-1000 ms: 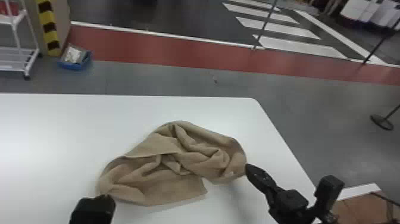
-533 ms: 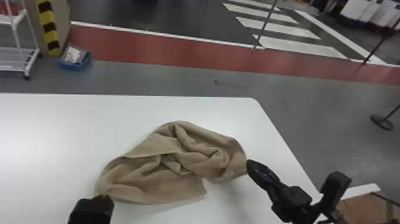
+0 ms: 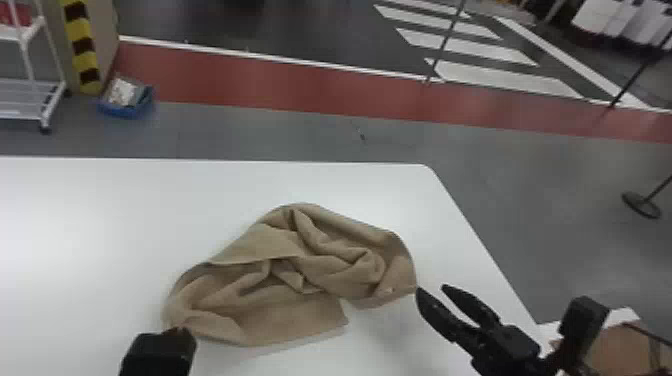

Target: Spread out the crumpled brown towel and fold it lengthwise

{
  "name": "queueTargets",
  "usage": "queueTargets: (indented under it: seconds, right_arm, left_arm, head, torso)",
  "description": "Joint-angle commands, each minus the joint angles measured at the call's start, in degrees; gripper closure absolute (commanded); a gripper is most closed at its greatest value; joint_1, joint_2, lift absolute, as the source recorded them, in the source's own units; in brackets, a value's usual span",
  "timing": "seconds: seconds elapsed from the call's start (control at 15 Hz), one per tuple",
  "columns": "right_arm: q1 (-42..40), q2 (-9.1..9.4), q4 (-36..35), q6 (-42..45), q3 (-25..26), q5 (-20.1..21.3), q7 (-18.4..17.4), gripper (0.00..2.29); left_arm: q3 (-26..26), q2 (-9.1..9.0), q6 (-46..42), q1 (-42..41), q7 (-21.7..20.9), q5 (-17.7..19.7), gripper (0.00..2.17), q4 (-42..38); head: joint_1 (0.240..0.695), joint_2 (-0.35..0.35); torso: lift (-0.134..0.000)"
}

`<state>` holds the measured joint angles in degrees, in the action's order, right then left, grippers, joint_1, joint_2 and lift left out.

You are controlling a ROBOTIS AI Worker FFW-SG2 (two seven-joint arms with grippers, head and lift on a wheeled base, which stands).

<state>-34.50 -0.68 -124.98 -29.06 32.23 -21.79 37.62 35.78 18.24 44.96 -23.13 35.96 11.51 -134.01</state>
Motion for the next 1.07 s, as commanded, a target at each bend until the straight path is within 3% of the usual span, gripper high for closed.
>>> queueTargets:
  seconds: [0.0, 0.2, 1.0]
  right_arm:
    - [0.66, -0.02, 2.11, 0.27, 0.2, 0.52, 0.0, 0.37]
    - [2.59, -0.2, 5.28, 0.62, -0.59, 1.4, -0.09, 0.37]
    - [5.41, -0.28, 6.6, 0.09, -3.93, 3.78, -1.24, 0.49]
  left_arm:
    - [0.08, -0.05, 0.0, 0.02, -0.02, 0.0, 1.42, 0.07]
    - [0.26, -0.05, 0.0, 0.02, -0.02, -0.09, 1.42, -0.02]
    - [0.26, 0.39, 0.18, 0.02, -0.02, -0.09, 1.42, -0.37]
  head:
    - [0.695, -0.35]
    - [0.695, -0.35]
    - [0.695, -0.35]
  torso:
    - [-0.124]
    - [-0.124]
    - [-0.124]
